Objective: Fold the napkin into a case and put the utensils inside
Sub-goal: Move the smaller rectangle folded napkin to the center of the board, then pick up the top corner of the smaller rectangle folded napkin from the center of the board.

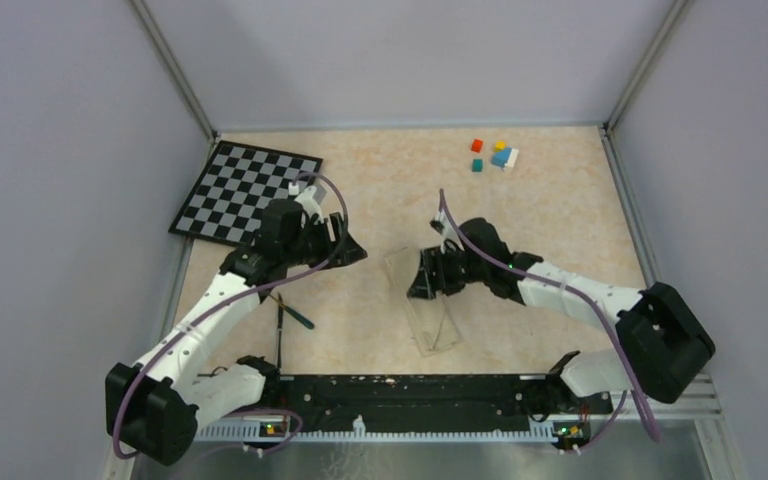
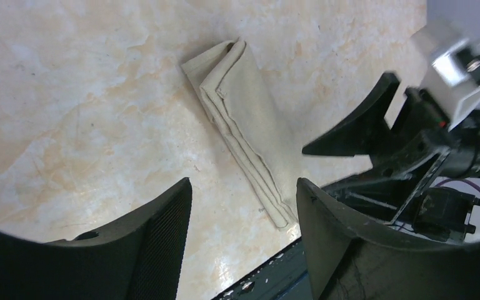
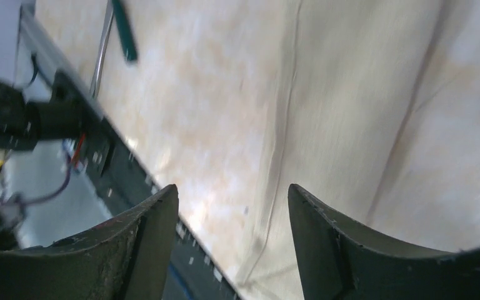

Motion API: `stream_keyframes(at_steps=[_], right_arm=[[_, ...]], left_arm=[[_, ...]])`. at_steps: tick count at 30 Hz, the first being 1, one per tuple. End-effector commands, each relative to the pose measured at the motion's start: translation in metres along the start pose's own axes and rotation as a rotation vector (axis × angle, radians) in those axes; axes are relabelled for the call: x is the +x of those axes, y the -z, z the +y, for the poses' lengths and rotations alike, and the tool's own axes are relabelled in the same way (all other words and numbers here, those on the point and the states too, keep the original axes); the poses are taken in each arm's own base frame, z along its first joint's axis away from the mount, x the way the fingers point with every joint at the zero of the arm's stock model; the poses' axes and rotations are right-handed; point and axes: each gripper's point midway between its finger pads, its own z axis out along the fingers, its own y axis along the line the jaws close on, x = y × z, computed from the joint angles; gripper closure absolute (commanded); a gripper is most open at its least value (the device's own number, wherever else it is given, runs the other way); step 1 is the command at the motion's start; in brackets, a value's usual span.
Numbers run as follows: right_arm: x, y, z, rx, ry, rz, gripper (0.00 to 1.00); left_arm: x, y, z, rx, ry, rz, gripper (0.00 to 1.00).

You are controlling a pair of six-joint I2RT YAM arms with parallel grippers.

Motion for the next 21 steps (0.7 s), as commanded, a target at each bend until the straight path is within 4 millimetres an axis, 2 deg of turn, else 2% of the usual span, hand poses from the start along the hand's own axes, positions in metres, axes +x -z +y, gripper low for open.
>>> stream_keyframes(at_steps=[1, 6, 10, 16, 21], right_arm=[[-0.065, -0.013, -0.021, 0.252, 0.132, -0.121, 0.36], [-0.106, -0.04, -0.017, 0.423, 0.221, -0.219, 0.36], [-0.116, -0.06, -0.02, 0.544, 0.28, -0.21, 0.43], [-0.112, -0.079, -0.023, 0.692, 0.359, -0.188, 0.48], [-0.106, -0.086, -0.02, 0.723, 0.399, -0.183, 0.51]], left_arm=[[-0.015, 0.012, 0.001, -0.046, 0.004, -0.069, 0.33], [-0.021, 0.029, 0.002, -0.076, 0.005, -0.132, 0.31], [-0.018, 0.033, 0.004, -0.08, 0.013, -0.143, 0.31], [-0.013, 0.035, 0.005, -0.077, 0.016, -0.138, 0.3], [-0.012, 0.035, 0.004, -0.075, 0.011, -0.136, 0.3]])
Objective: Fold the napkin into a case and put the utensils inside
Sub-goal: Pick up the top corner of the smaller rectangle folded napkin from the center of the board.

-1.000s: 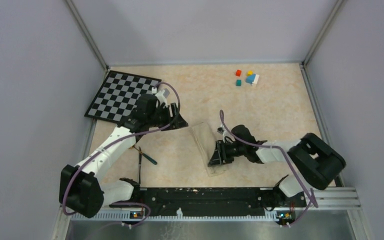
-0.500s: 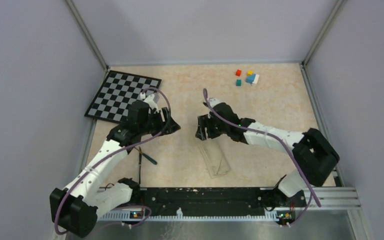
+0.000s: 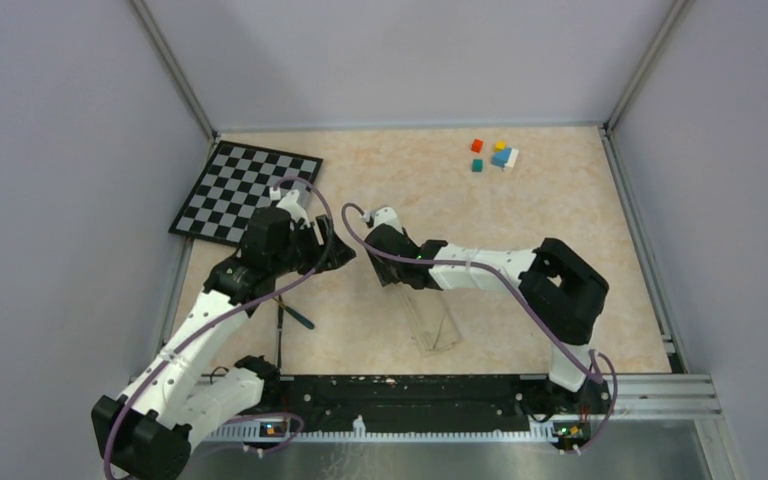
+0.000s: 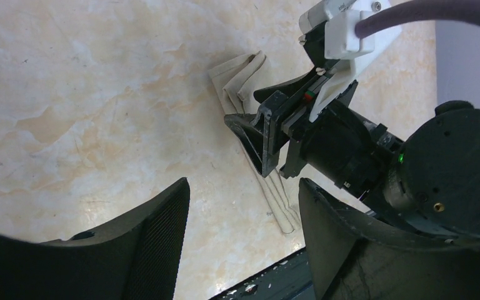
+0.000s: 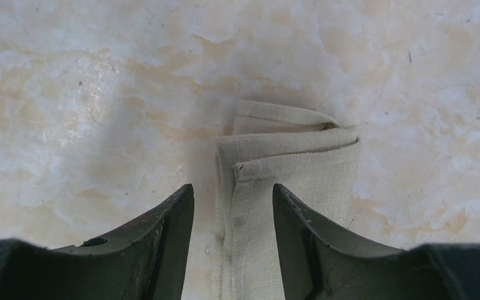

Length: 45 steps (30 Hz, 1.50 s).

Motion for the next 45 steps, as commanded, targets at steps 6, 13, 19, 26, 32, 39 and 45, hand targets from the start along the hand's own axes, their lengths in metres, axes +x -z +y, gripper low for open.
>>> stream_keyframes(at_steps=[6, 13, 19, 26, 32, 39, 45], right_arm=[[-0.009, -0.002, 0.001, 0.089, 0.05, -0.036, 0.58], [-0.006, -0.005, 0.003, 0.097, 0.063, -0.034, 0.61], [-0.006, -0.005, 0.004, 0.1, 0.066, -0.04, 0.7], [-0.011, 0.001, 0.001, 0.115, 0.063, -0.058, 0.97], [-0.015, 0.021, -0.008, 0.096, 0.012, -0.054, 1.0], [-0.011, 0.036, -0.016, 0.008, -0.126, -0.029, 1.0], [-0.004, 0.037, -0.028, 0.014, -0.193, 0.008, 1.0]], left_arm=[[-0.004, 0.003, -0.003, 0.015, -0.004, -0.026, 0.3], [-0.003, 0.005, -0.002, 0.015, -0.002, -0.026, 0.3], [-0.002, 0.004, -0.003, 0.017, -0.002, -0.02, 0.3], [0.001, 0.002, 0.001, 0.01, -0.006, -0.015, 0.3], [0.016, -0.014, 0.0, 0.067, -0.027, 0.051, 0.14], [0.031, -0.058, 0.007, 0.101, -0.001, 0.059, 0.24], [0.03, -0.092, -0.012, 0.047, -0.142, -0.019, 0.33]])
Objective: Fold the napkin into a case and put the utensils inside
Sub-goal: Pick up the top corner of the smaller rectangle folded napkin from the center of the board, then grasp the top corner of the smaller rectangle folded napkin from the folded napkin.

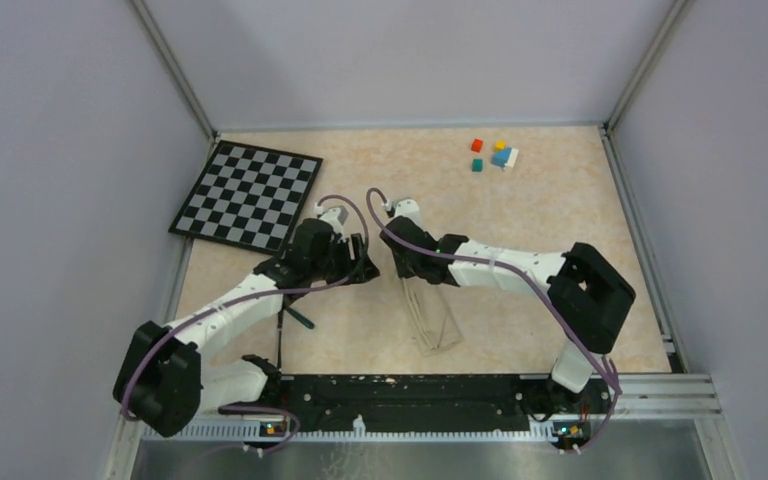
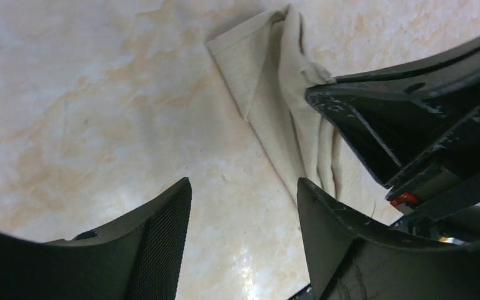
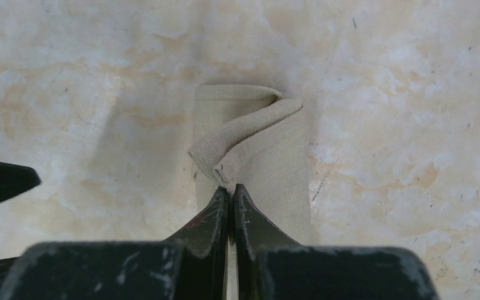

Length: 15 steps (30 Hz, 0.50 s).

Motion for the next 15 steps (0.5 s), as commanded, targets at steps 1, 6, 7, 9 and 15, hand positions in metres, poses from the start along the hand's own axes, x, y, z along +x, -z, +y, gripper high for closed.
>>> stream_keyframes(at_steps=[1, 6, 7, 9, 15], right_arm=[[0.0, 0.01, -0.005, -0.032, -0.08, 0.017, 1.0], [-0.002, 0.01, -0.01, -0.038, -0.109, 0.022, 1.0], [-0.003, 0.01, -0.012, -0.038, -0.116, 0.022, 1.0], [-0.005, 0.012, -0.016, -0.043, -0.136, 0.019, 1.0], [-0.005, 0.012, -0.018, -0.101, -0.193, 0.031, 1.0]], left_arm=[[-0.04, -0.019, -0.041, 0.033, -0.148, -0.206, 0.36], [-0.036, -0.048, -0.055, 0.006, -0.265, -0.263, 0.53], [-0.035, -0.052, -0.052, -0.008, -0.281, -0.269, 0.54], [-0.033, -0.058, -0.049, -0.013, -0.309, -0.29, 0.55], [-0.024, -0.07, -0.045, 0.031, -0.343, -0.312, 0.58]])
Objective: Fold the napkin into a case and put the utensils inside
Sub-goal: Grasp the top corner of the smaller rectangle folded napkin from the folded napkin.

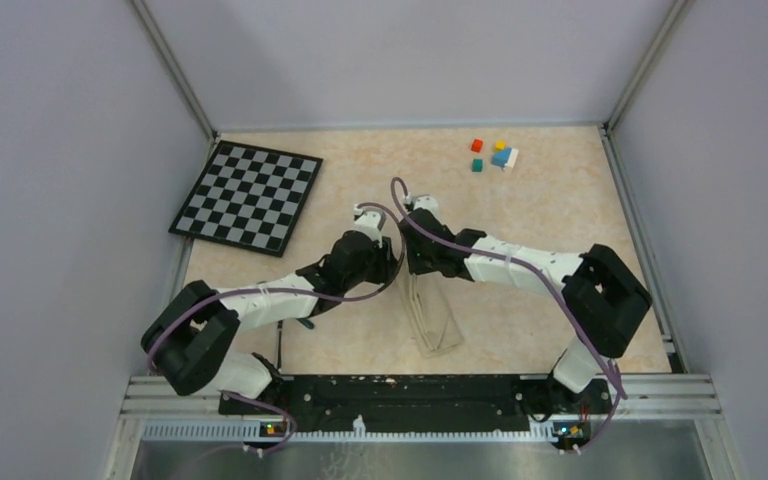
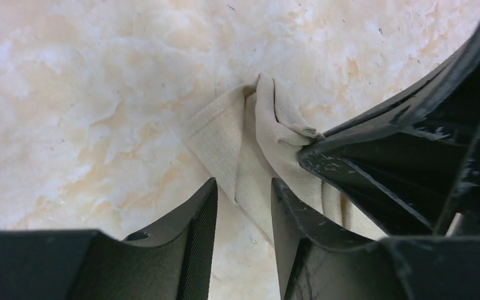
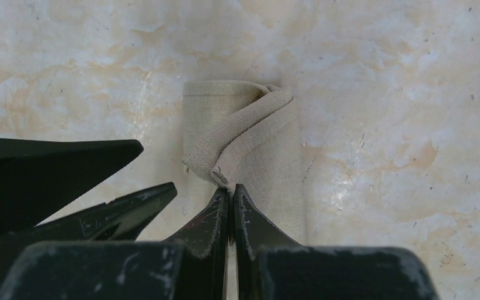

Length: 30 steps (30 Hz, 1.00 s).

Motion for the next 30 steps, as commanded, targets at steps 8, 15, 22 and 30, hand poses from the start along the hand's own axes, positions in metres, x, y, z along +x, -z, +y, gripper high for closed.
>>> stream_keyframes(at_steps=[8, 15, 22, 30], right_arm=[[-0.014, 0.012, 0.003, -0.132, -0.122, -0.019, 1.0], [-0.017, 0.015, 0.004, -0.148, -0.13, -0.022, 1.0], [-0.018, 0.017, 0.005, -0.155, -0.131, -0.024, 1.0], [-0.015, 0.016, 0.004, -0.152, -0.127, -0.017, 1.0]], left_arm=[[-0.011, -0.014, -0.008, 0.094, -0.105, -0.176, 0.63], [-0.005, -0.026, -0.005, 0.055, -0.196, -0.179, 0.61], [-0.001, -0.032, 0.001, -0.002, -0.26, -0.194, 0.61], [0.007, -0.042, 0.003, -0.031, -0.304, -0.182, 0.65]])
